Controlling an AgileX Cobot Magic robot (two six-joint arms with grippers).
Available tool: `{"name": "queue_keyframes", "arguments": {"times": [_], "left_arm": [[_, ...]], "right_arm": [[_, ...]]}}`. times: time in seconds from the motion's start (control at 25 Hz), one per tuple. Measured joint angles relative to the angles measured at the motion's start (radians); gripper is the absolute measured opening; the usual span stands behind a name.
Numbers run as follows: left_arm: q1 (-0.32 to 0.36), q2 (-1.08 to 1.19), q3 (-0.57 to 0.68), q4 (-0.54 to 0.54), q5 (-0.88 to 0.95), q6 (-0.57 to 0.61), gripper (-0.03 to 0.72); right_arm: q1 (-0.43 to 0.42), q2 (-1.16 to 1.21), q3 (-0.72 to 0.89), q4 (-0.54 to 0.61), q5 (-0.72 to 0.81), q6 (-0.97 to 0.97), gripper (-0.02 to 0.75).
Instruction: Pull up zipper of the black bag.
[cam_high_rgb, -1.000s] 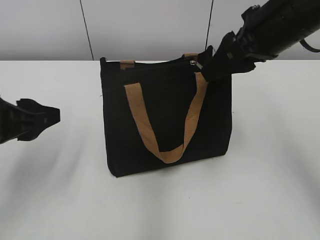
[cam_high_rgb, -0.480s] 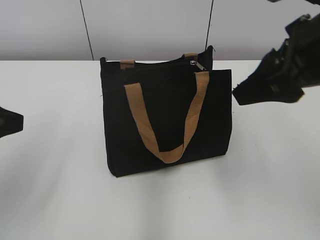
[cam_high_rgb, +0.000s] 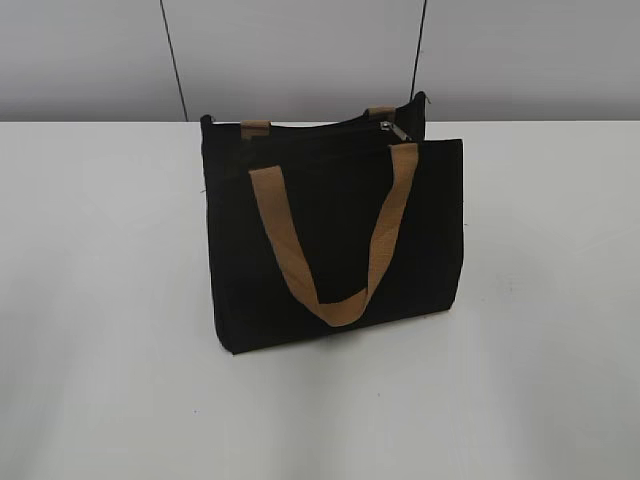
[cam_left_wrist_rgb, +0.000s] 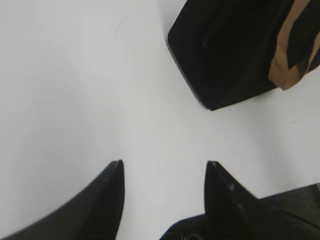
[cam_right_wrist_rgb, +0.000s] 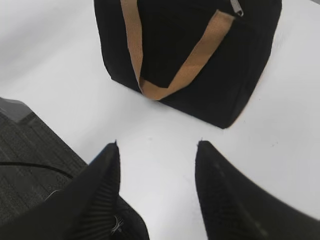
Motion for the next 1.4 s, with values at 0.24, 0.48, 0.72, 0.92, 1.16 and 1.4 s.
{"name": "queue_keyframes", "arguments": {"times": [0.24, 0.48, 0.72, 0.92, 1.16, 1.4], "left_arm": [[0.000, -0.239, 0.000, -0.054, 0.219, 0.061, 0.388], [0.000, -0.440, -0.001, -0.061, 0.341, 0.082, 0.385], [0.000, -0.555, -0.001, -0.061, 0.351, 0.083, 0.384], [0.000, -0.560, -0.001, -0.061, 0.349, 0.113, 0.383], [0.000, -0.561, -0.001, -0.052, 0.330, 0.123, 0.378], [0.000, -0.561, 0.015, -0.053, 0.265, 0.126, 0.372]], "right_arm": [[0.000, -0.251, 0.090, -0.166, 0.112, 0.230, 0.385], [0.000, -0.470, 0.204, -0.293, 0.217, 0.379, 0.385], [0.001, -0.627, 0.251, -0.376, 0.301, 0.447, 0.385], [0.001, -0.669, 0.259, -0.460, 0.304, 0.453, 0.384], [0.001, -0.672, 0.300, -0.477, 0.232, 0.455, 0.384], [0.001, -0.672, 0.304, -0.477, 0.216, 0.456, 0.384]]}}
